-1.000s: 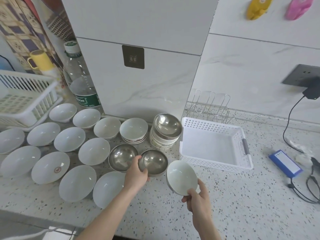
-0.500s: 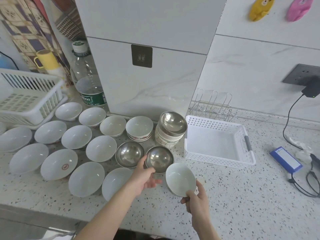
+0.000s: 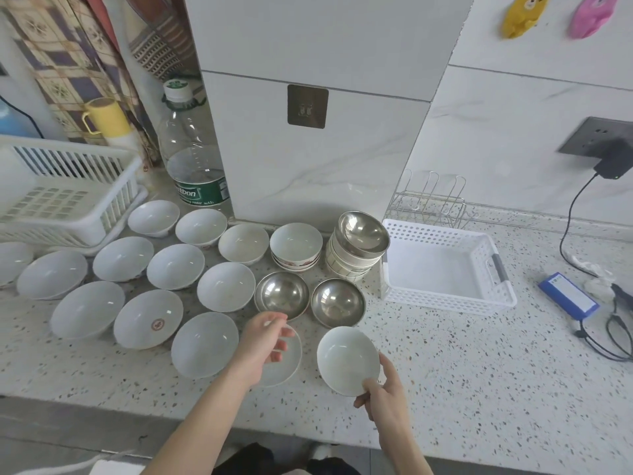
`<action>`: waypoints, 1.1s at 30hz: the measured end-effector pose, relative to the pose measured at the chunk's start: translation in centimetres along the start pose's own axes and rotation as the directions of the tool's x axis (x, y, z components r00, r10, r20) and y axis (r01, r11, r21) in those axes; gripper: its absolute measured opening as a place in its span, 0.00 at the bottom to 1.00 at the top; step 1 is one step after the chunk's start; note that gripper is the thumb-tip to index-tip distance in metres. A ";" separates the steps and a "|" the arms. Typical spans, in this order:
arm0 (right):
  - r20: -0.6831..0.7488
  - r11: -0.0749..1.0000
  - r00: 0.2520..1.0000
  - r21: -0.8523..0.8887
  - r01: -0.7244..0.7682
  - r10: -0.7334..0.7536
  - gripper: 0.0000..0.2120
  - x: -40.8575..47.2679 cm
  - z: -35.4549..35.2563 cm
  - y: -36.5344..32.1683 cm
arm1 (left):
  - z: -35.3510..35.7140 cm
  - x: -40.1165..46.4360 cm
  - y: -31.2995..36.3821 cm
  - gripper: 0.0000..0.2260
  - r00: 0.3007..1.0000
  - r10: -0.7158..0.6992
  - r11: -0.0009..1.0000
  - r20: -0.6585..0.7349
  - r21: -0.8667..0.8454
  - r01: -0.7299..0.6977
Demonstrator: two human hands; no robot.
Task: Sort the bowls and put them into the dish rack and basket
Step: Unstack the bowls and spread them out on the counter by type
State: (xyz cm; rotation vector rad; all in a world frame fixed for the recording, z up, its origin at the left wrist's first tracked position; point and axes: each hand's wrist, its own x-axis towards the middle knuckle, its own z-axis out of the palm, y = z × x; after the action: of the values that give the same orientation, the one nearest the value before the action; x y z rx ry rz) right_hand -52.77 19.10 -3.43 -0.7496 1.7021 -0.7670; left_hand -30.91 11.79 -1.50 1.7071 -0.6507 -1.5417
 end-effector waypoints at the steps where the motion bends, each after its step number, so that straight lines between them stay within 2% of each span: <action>1: 0.005 1.000 1.000 -0.019 0.003 -0.003 0.28 -0.1 0.4 0.2 | -0.4 0.0 -0.1 0.05 1.000 -0.001 1.000 -0.003 -0.010 0.001; 7: 0.010 0.994 1.000 -0.106 0.013 -0.012 0.28 -0.3 2.0 0.9 | -1.8 -0.3 -0.3 0.05 1.000 0.018 0.999 0.005 -0.043 -0.018; 16: 0.025 0.992 0.999 -0.120 0.024 -0.021 0.27 0.1 2.5 0.9 | -2.3 -0.4 -0.6 0.05 1.000 0.021 0.998 -0.001 -0.053 -0.021; 24: 0.162 0.975 0.986 -0.212 0.061 -0.026 0.22 0.7 1.5 0.7 | -0.8 0.3 -0.6 0.05 0.999 0.018 0.997 -0.036 -0.076 -0.021; 27: 0.216 0.950 0.976 -0.302 0.083 -0.016 0.22 1.5 0.5 0.2 | 0.1 0.9 0.1 0.05 0.998 0.017 0.994 -0.054 -0.103 -0.023; 30: 0.182 0.906 0.980 -0.397 0.144 -0.076 0.23 2.5 -1.0 -1.0 | 0.8 1.3 0.9 0.04 0.998 0.027 0.992 -0.065 -0.122 -0.034; 33: 0.095 0.904 0.988 -0.400 0.149 -0.121 0.21 3.4 -2.5 -2.8 | 1.1 1.5 1.4 0.05 0.997 0.032 0.992 -0.073 -0.121 -0.041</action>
State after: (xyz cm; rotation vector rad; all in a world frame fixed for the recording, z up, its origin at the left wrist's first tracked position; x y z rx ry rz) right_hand -55.64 15.01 -2.56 -1.1780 1.7826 -0.4732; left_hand -31.65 9.54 -1.30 1.6416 -0.5368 -1.4584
